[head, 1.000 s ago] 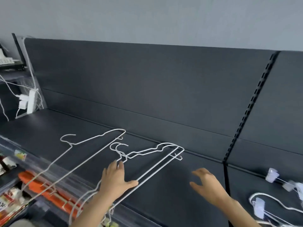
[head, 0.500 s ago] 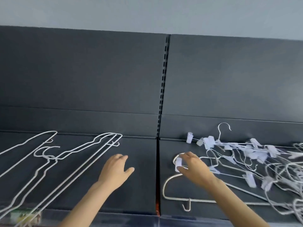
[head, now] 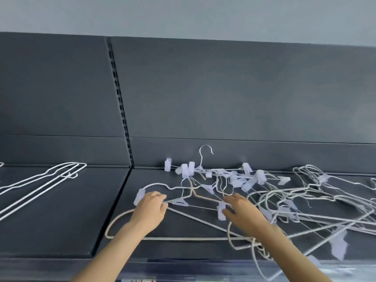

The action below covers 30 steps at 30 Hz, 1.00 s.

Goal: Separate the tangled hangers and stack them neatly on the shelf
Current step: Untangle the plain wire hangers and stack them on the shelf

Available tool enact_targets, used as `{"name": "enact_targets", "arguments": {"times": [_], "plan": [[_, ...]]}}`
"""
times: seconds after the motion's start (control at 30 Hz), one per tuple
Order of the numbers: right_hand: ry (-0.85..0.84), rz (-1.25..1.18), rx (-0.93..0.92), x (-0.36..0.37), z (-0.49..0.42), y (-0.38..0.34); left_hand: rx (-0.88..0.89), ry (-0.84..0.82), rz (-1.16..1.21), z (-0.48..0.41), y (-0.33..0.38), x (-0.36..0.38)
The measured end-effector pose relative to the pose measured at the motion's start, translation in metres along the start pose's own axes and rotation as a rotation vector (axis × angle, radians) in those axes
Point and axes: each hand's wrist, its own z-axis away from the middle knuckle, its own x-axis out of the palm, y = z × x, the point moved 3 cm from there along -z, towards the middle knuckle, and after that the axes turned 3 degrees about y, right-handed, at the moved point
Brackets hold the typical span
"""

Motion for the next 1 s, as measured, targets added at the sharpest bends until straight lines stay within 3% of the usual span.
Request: {"name": "enact_targets", "arguments": {"times": [0.3, 0.57, 0.67, 0.83, 0.93, 1.0], "plan": [[-0.035, 0.007, -0.087, 0.006, -0.014, 0.014, -0.099, 0.046, -0.028, -0.015, -0.001, 0.026], [-0.046, 0.073, -0.194, 0.025, -0.043, -0.027, 0.061, 0.229, 0.106, -0.031, -0.008, 0.004], [0.079, -0.036, -0.244, 0.019, -0.051, -0.032, 0.133, 0.296, 0.153, -0.034, -0.002, -0.017], [0.428, -0.002, -0.375, -0.026, -0.066, -0.019, 0.307, 0.619, 0.133, -0.035, 0.029, -0.044], [0.506, 0.048, -0.317, -0.052, -0.070, 0.020, 0.361, 0.646, 0.013, -0.035, 0.039, -0.041], [0.510, 0.100, -0.186, -0.056, -0.070, 0.061, 0.368, 0.557, -0.028, -0.038, 0.035, -0.025]]}}
